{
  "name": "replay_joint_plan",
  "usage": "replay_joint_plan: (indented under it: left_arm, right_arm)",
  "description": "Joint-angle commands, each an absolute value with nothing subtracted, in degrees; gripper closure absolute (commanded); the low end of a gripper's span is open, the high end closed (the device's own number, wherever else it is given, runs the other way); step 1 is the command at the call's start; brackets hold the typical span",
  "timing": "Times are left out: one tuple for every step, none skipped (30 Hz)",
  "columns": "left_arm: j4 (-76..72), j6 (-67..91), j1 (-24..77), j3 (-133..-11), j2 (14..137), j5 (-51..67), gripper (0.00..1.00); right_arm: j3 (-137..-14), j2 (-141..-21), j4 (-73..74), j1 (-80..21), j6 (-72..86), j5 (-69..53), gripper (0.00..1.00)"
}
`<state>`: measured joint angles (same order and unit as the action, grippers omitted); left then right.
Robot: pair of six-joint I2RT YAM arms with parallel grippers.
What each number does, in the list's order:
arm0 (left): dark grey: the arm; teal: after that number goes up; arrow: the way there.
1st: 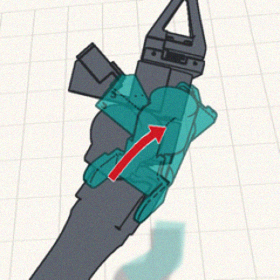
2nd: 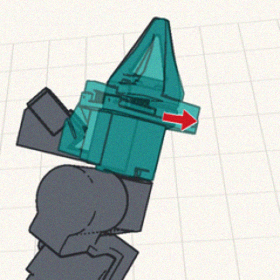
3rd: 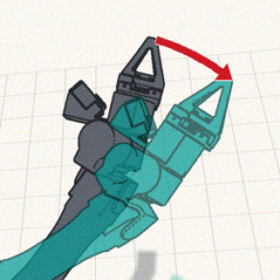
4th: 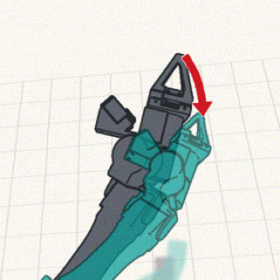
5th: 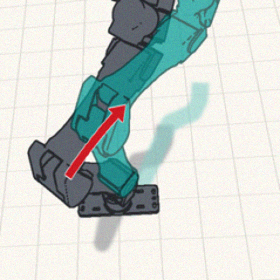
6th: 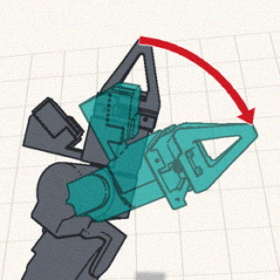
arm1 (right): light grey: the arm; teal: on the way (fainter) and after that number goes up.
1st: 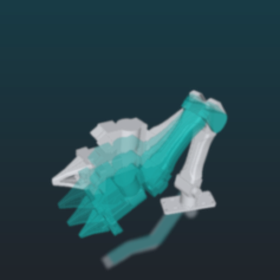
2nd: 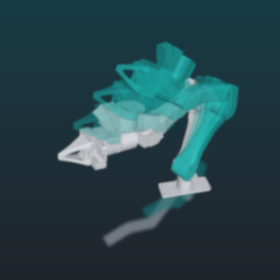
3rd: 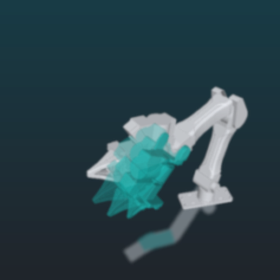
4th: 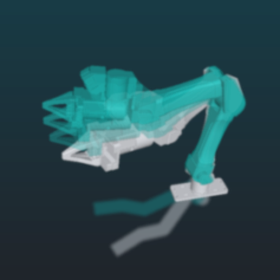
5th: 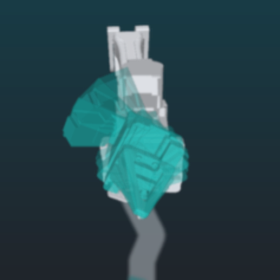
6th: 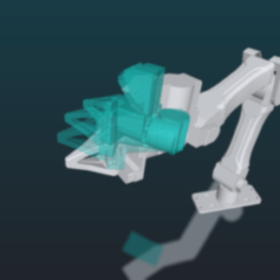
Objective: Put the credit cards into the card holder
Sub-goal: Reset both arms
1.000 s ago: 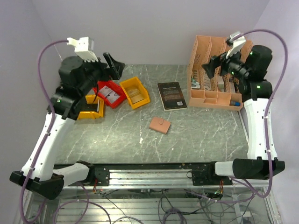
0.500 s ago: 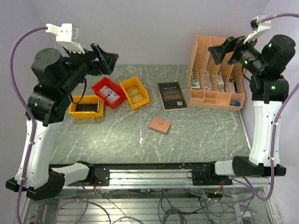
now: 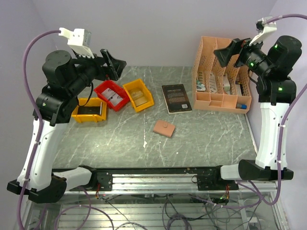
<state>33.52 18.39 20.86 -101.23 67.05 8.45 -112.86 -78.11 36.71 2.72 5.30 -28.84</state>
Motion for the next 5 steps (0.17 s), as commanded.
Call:
replay_joint_plan:
  left_arm:
    - [30.87, 18.06, 20.48, -99.41, 66.78, 11.30, 0.00]
    - [30.68, 18.02, 20.48, -99.24, 66.79, 11.28, 0.00]
    - [30.41, 18.08, 20.48, -98.98, 66.75, 11.30, 0.00]
    - [30.08, 18.17, 20.48, -98.49, 66.67, 11.40, 0.00]
    - [29.80, 18.27, 20.52, -97.93, 66.52, 11.52, 0.00]
  right_arm:
    - [-111.78, -76.61, 36.85, 3.85, 4.46, -27.17, 0.00]
    - [-111.49, -76.41, 36.87, 3.93, 4.25, -26.90, 0.00]
    - [-111.19, -76.30, 36.74, 4.00, 4.34, -26.80, 0.00]
    - [-110.96, -76.21, 36.67, 4.10, 4.20, -26.84, 0.00]
    - [-110.74, -76.13, 36.47, 4.20, 4.02, -27.07, 0.00]
